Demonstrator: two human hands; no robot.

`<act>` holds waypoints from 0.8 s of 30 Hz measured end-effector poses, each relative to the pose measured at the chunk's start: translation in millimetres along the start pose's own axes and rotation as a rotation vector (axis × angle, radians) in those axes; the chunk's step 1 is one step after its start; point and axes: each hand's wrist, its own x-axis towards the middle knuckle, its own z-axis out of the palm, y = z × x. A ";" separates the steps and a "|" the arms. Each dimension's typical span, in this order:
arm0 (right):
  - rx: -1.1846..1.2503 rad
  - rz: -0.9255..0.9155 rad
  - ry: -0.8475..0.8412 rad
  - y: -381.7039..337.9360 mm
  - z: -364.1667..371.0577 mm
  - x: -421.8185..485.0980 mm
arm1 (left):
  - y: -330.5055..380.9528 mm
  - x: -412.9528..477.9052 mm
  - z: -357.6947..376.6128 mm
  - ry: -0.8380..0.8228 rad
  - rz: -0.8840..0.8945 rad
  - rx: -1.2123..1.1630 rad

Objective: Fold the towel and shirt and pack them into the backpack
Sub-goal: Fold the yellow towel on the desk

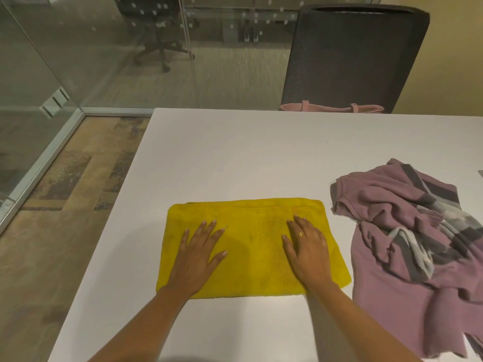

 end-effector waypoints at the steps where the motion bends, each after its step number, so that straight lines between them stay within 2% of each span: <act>1: -0.008 0.014 0.022 2.6 -1.7 -9.9 | 4.4 -3.8 -1.0 0.007 -0.006 -0.006; 8: -0.001 0.045 0.103 18.9 -29.5 -19.0 | 15.5 1.3 -11.1 0.257 0.036 0.058; 10: 0.015 0.073 0.137 29.2 -37.3 -8.2 | 11.1 11.4 -23.8 0.252 -0.036 0.098; 13: 0.049 0.209 0.127 45.5 -43.5 5.8 | -2.9 22.8 -41.5 0.186 -0.160 0.143; 15: 0.070 0.301 0.057 51.8 -46.4 12.0 | -13.0 27.1 -50.1 0.155 -0.167 0.189; 18: 0.126 0.317 0.002 54.4 -49.7 16.3 | -21.4 31.3 -65.3 0.101 -0.167 0.194; 21: 0.138 0.319 -0.021 54.7 -50.4 20.2 | -28.0 32.7 -73.5 0.061 -0.123 0.174; 24: 0.170 0.320 0.000 53.2 -55.0 22.9 | -36.7 30.3 -77.0 0.049 0.080 0.128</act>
